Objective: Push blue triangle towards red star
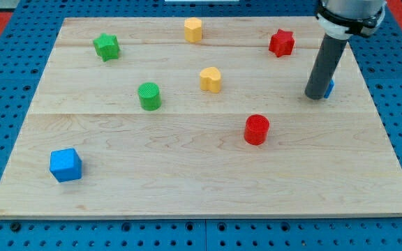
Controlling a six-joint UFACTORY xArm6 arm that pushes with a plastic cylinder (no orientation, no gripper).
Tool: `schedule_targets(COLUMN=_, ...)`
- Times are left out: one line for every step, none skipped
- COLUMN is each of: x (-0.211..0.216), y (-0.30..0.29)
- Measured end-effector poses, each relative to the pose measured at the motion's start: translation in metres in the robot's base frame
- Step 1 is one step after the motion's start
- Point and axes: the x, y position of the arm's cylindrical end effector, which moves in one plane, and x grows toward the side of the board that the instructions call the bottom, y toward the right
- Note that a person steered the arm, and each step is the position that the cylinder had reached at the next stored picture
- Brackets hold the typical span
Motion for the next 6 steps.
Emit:
schedule_targets(x=0.013, y=0.005)
schedule_targets(x=0.025, y=0.023)
schedule_targets(x=0.024, y=0.041)
schedule_targets(x=0.006, y=0.031)
schedule_targets(x=-0.012, y=0.035)
schedule_targets(x=-0.020, y=0.022)
